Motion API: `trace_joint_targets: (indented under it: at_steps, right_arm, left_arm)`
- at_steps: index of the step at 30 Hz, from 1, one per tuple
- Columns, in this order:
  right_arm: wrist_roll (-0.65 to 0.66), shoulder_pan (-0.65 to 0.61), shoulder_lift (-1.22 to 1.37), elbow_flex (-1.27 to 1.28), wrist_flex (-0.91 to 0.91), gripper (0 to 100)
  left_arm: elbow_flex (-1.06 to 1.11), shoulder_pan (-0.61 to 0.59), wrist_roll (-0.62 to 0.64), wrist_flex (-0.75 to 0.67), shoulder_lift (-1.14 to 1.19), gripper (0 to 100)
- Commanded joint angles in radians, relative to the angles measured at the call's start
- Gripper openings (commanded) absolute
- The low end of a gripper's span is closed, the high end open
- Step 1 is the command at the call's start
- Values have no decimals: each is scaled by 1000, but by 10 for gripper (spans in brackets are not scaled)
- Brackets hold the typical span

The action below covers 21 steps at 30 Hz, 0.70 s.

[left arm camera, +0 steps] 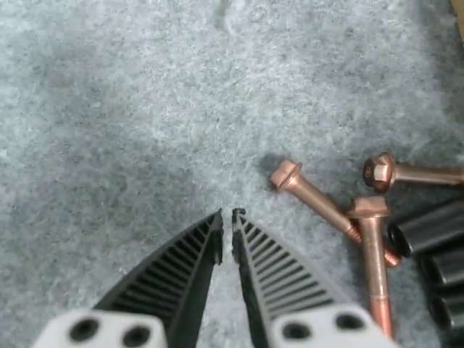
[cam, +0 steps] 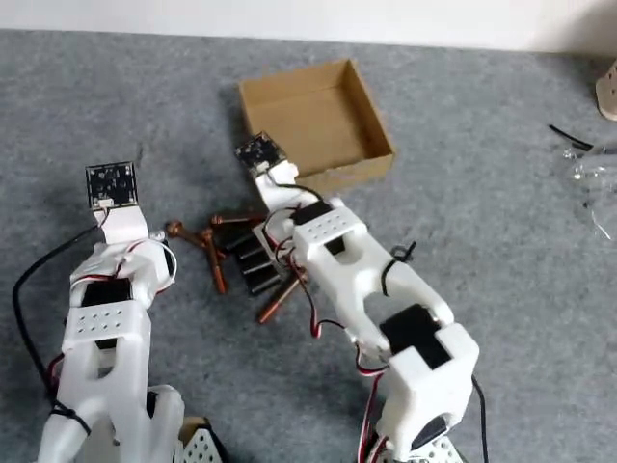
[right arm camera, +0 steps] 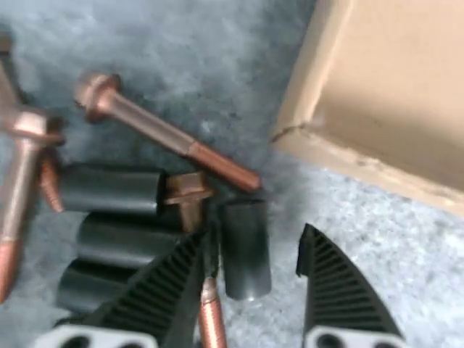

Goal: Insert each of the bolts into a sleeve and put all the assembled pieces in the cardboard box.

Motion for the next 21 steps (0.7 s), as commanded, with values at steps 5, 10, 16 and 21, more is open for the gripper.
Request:
trace_joint_targets:
  at_steps: [5,10,16,21]
  right_arm:
    - [-12,-13,25,-15,-8,173]
    - [-15,-13,24,-13,30,173]
    - [-15,-13,30,-15,51,173]
    - [-15,-13,33,-10,50,97]
  left_arm:
    - [-8,-4,-3,-15,-27,45]
    - [-8,-5,-3,-15,-27,45]
    - [-8,-5,-3,-15,-27,45]
    - [-8,-5,-3,-15,-27,45]
